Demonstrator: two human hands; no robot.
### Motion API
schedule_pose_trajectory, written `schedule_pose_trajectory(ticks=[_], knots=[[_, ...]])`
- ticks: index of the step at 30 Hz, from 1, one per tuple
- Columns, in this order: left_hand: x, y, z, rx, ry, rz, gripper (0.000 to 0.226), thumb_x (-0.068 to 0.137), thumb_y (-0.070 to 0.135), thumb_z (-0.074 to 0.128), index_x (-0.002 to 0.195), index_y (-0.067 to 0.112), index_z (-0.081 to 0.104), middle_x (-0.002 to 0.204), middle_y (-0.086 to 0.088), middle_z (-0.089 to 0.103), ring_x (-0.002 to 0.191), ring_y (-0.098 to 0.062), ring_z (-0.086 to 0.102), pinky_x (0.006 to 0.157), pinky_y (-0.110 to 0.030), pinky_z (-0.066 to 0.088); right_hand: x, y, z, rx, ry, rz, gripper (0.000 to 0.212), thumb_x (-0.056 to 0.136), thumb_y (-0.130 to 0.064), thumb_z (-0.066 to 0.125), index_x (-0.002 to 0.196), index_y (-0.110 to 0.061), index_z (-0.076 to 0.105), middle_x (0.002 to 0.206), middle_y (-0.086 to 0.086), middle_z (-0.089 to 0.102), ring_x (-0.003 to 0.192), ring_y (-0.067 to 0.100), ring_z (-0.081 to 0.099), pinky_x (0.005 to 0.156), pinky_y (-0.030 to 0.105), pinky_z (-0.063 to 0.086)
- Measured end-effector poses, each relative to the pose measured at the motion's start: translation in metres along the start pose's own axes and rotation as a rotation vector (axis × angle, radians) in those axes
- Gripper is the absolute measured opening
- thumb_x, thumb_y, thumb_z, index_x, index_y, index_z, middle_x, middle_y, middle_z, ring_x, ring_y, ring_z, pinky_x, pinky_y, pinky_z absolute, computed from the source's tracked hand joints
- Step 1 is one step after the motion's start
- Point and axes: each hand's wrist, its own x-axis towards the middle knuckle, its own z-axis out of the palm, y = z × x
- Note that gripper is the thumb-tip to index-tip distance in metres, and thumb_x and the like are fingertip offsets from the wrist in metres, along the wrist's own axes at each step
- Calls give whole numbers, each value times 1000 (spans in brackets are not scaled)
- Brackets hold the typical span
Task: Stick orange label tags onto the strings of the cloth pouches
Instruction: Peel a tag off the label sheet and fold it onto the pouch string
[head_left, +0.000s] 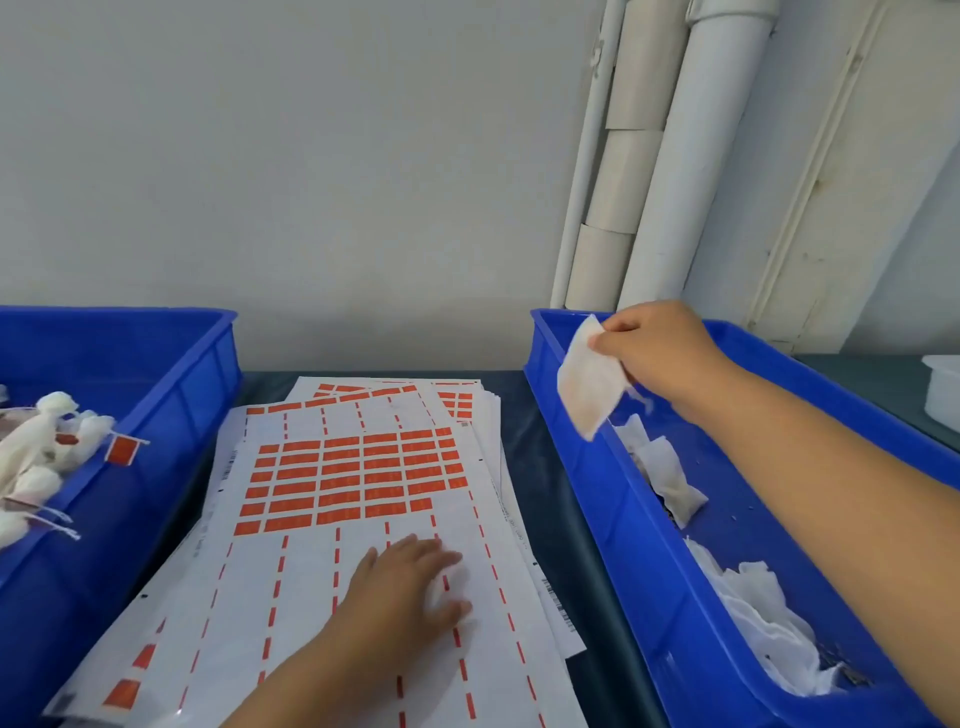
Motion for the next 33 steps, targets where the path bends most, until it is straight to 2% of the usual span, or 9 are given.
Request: schedule_pose_trajectory(ticks=[2,5,9,12,18,24,27,31,33], knots=[[-2,4,-15,-257,174,-27,45,80,59,54,122,47,44,135,24,41,117,-1,45,102,-29,37,-6,-20,24,153,-81,62,17,86,-11,61,71,-15,67,74,9,67,62,17,60,52,23,52],[-7,12,-37,-560,408,-4,41,61,66,55,96,44,51,102,34,54,87,6,54,79,-14,47,-18,-36,66,309,-148,149,16,87,-7,60,72,-12,66,71,6,69,57,15,64,53,21,55],[-5,10,-55,-742,480,26,55,49,70,59,96,43,47,87,29,57,80,3,60,53,-5,42,-32,-42,123,396,-212,271,17,87,-7,59,72,-11,65,71,10,71,67,21,71,74,37,60],[5,0,-55,-745,531,-58,41,59,57,62,94,38,52,81,26,57,71,2,59,44,-2,38,-41,-36,155,417,-214,299,11,88,-13,61,79,-18,65,88,8,72,77,23,72,77,38,60],[10,-25,-33,-694,601,-168,18,80,23,67,96,28,73,58,37,55,64,3,57,53,-2,33,-60,-8,186,593,-119,384,14,85,-22,69,84,-29,58,100,-3,69,73,14,72,65,26,60],[9,-38,-34,-355,608,-82,29,83,30,61,111,32,66,99,18,66,75,3,49,74,-8,36,-71,6,195,719,-37,308,24,85,-23,69,97,-33,50,90,-14,65,65,0,69,51,11,50],[5,-40,-38,-280,587,-54,30,84,31,60,113,35,64,104,20,64,81,3,49,85,-12,40,-80,18,199,591,-30,186,23,88,-27,64,98,-41,48,100,-23,60,79,-1,67,61,6,51],[1,-40,-37,-292,640,18,23,74,18,73,96,27,74,84,24,60,66,8,51,69,-2,35,-95,32,207,221,-75,-161,19,83,-50,61,88,-62,47,116,-46,25,117,-15,31,80,-3,38],[0,-40,-34,-285,668,88,23,68,13,76,89,22,75,81,18,64,63,6,52,66,-5,38,-97,34,210,140,-24,-312,10,78,-62,54,87,-61,53,128,-41,19,125,-18,14,96,6,25]])
